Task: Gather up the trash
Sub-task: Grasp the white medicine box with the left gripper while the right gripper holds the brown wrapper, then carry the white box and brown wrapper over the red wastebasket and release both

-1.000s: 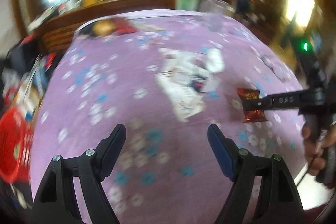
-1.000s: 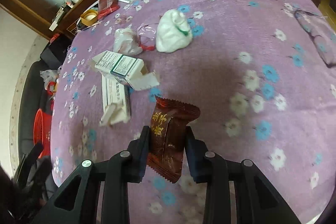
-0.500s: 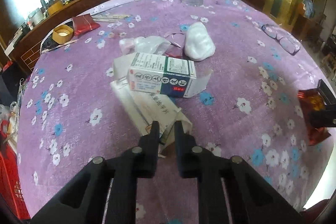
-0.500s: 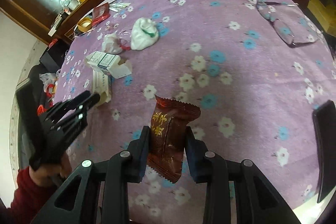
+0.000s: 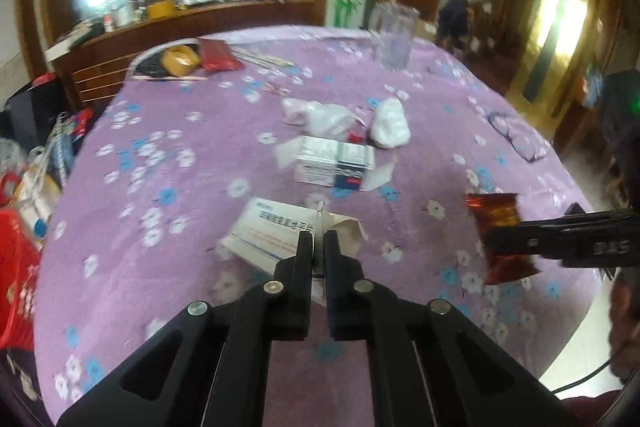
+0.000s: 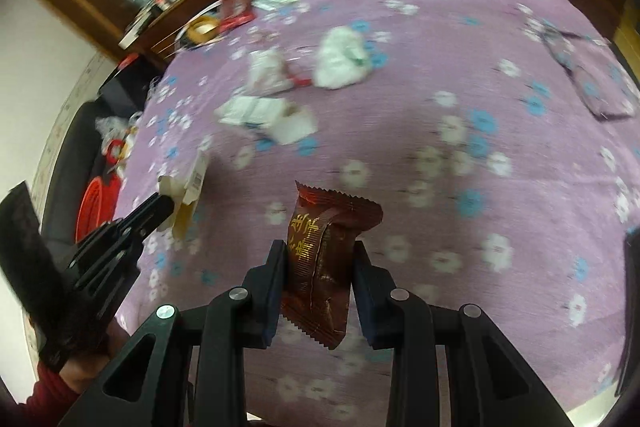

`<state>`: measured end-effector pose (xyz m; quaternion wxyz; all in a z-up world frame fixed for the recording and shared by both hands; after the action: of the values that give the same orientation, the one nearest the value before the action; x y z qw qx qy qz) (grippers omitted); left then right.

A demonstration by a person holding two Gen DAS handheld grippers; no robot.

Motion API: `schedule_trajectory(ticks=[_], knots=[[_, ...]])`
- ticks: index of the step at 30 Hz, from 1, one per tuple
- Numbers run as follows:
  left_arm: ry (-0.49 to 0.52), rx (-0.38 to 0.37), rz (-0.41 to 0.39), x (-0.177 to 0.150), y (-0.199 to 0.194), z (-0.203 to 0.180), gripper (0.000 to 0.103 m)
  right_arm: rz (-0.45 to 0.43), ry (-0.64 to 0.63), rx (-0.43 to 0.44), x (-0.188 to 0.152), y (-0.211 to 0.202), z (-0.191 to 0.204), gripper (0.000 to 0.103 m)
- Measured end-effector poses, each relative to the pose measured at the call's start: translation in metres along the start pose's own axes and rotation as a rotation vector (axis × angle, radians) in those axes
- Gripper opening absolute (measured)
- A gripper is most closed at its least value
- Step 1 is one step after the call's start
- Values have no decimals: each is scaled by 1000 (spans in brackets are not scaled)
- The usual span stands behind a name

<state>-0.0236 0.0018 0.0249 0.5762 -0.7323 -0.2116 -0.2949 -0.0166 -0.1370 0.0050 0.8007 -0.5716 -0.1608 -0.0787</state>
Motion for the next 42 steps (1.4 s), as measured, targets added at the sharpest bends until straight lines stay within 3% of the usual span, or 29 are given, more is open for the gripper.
schedule_trajectory(ticks=[7, 16, 42], knots=[[-68, 79, -66, -5, -45, 39, 5, -13, -142, 37, -3, 8, 67, 34], [-114, 129, -116, -8, -82, 71, 5, -15, -246, 73, -9, 14, 123, 34], [-134, 198, -181, -4, -127, 114, 5, -37, -333, 114, -5, 18, 185, 34]])
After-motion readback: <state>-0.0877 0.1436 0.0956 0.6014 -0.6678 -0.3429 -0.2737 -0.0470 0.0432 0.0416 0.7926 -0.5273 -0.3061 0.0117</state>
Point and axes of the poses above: each gripper's, at about its wrist camera, not at the fingertips, and y roughly the way its jaws point, z to its left, x to its top, the point moved 10 cm from there along y, roughly the way its jaws point, and after that the axes turned 6 degrees about -x, right-handed, at the moved point
